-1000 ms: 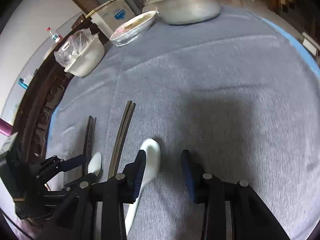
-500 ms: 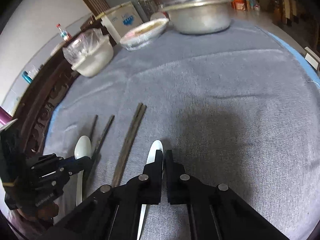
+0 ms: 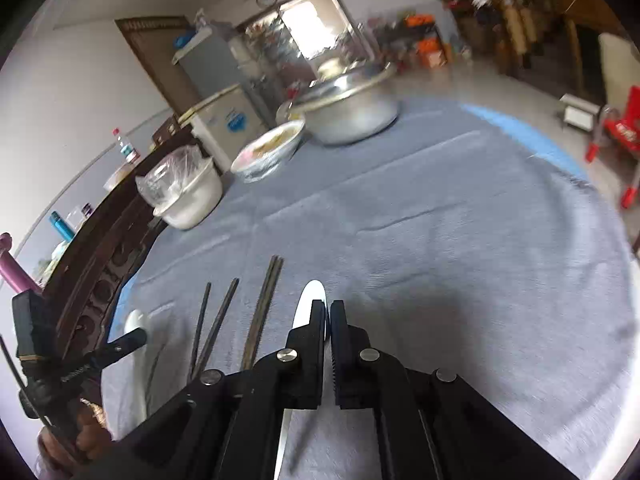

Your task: Organize utensils

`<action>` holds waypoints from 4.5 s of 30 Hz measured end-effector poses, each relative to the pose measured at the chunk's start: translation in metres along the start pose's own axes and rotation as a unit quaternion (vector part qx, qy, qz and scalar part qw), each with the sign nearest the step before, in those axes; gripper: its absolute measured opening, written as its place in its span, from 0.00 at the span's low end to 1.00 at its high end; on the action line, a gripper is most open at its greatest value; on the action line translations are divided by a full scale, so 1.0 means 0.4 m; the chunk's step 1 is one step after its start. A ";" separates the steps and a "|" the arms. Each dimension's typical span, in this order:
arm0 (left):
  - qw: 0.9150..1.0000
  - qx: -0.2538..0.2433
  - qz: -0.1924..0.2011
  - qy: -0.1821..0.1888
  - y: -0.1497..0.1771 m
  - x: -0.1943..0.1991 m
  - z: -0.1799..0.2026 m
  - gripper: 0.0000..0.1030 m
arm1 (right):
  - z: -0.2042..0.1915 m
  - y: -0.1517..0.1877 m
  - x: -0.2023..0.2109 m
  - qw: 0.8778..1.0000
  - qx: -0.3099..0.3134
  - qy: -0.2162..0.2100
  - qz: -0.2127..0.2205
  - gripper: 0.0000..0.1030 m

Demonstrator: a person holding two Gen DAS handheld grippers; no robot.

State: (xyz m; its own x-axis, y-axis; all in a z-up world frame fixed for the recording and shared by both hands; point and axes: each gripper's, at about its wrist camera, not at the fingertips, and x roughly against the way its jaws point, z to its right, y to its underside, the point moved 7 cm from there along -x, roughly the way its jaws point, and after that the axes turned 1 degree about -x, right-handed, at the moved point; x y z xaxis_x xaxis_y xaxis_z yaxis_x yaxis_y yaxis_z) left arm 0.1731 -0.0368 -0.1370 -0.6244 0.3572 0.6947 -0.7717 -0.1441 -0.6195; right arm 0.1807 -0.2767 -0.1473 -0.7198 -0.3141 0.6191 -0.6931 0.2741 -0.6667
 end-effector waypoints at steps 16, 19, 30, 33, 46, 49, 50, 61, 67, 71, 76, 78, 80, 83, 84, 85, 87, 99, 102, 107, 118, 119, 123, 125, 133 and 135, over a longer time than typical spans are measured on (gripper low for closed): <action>0.980 0.041 0.181 -0.078 0.088 0.385 0.032 0.07 | -0.001 -0.032 0.411 0.978 -0.020 0.047 0.200 0.03; 0.974 0.025 0.218 -0.059 0.093 0.450 0.081 0.07 | -0.059 -0.036 0.487 0.970 0.002 0.030 0.242 0.03; 0.950 -0.035 0.310 -0.003 0.137 0.489 0.213 0.07 | -0.303 0.052 0.523 0.948 0.113 -0.017 0.297 0.03; 0.937 -0.054 0.345 -0.012 0.156 0.491 0.226 0.07 | -0.345 0.088 0.484 0.944 0.142 -0.010 0.299 0.03; 0.916 -0.100 0.387 -0.036 0.210 0.420 0.226 0.07 | -0.371 0.179 0.417 0.931 0.214 0.022 0.296 0.04; 0.917 -0.108 0.380 -0.044 0.222 0.404 0.225 0.07 | -0.372 0.193 0.407 0.930 0.225 0.024 0.288 0.04; 0.917 -0.113 0.379 -0.048 0.226 0.401 0.226 0.07 | -0.370 0.200 0.405 0.930 0.228 0.025 0.286 0.04; 0.921 -0.136 0.359 -0.061 0.256 0.382 0.229 0.07 | -0.355 0.243 0.409 0.931 0.248 0.027 0.268 0.04; 0.924 -0.151 0.346 -0.062 0.267 0.379 0.234 0.07 | -0.355 0.261 0.401 0.933 0.252 0.025 0.254 0.04; 0.928 -0.154 0.334 -0.062 0.286 0.375 0.237 0.07 | -0.354 0.269 0.404 0.934 0.255 0.023 0.249 0.03; 0.930 -0.165 0.321 -0.062 0.300 0.375 0.245 0.07 | -0.353 0.276 0.405 0.935 0.256 0.021 0.242 0.04; 0.934 -0.169 0.311 -0.058 0.305 0.370 0.247 0.08 | -0.355 0.280 0.406 0.936 0.258 0.020 0.240 0.04; 0.937 -0.171 0.300 -0.053 0.310 0.366 0.247 0.17 | -0.359 0.282 0.405 0.938 0.260 0.018 0.230 0.04; 0.937 -0.181 0.294 -0.058 0.317 0.373 0.251 0.53 | -0.360 0.281 0.409 0.937 0.264 0.022 0.227 0.05; 0.935 -0.183 0.298 -0.059 0.319 0.381 0.253 0.55 | -0.358 0.279 0.413 0.937 0.263 0.024 0.228 0.06; 0.933 -0.187 0.302 -0.060 0.322 0.388 0.256 0.57 | -0.354 0.274 0.418 0.938 0.260 0.025 0.229 0.07; 0.931 -0.194 0.302 -0.062 0.324 0.402 0.255 0.61 | -0.344 0.264 0.430 0.939 0.249 0.024 0.234 0.07; 0.948 -0.139 0.274 -0.082 0.299 0.429 0.168 0.74 | -0.212 0.152 0.486 0.957 0.139 0.042 0.251 0.08; 0.957 -0.116 0.254 -0.082 0.290 0.419 0.140 0.77 | -0.160 0.137 0.460 0.968 0.099 0.044 0.226 0.08; 0.972 -0.074 0.205 -0.083 0.285 0.385 0.079 0.77 | -0.095 0.135 0.412 0.981 0.050 0.036 0.182 0.08; 0.989 -0.007 0.124 -0.082 0.287 0.322 -0.037 0.77 | -0.024 0.176 0.316 0.996 -0.008 -0.004 0.092 0.07; 0.990 -0.005 0.117 -0.082 0.286 0.315 -0.041 0.77 | -0.019 0.176 0.302 0.997 -0.013 -0.010 0.081 0.07; 0.993 -0.006 0.082 -0.083 0.269 0.281 -0.058 0.77 | -0.021 0.165 0.233 0.998 -0.023 -0.045 0.025 0.07; 0.994 -0.008 0.067 -0.086 0.256 0.267 -0.068 0.77 | -0.027 0.151 0.188 0.998 -0.022 -0.062 -0.006 0.07; 0.996 -0.007 0.003 -0.094 0.174 0.202 -0.104 0.77 | -0.099 0.061 -0.006 0.988 0.022 -0.106 -0.109 0.27; 0.996 0.000 -0.009 -0.089 0.147 0.186 -0.118 0.77 | -0.132 0.042 -0.060 0.983 0.036 -0.114 -0.137 0.28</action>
State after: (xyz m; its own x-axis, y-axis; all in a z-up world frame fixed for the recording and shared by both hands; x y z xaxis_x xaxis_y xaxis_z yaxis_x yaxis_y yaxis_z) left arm 0.0870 0.0248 -0.1390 -0.6222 0.1902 0.7594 -0.7828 -0.1398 -0.6063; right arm 0.1844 -0.2165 -0.1514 -0.4728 -0.5653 0.6759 -0.8495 0.0887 -0.5201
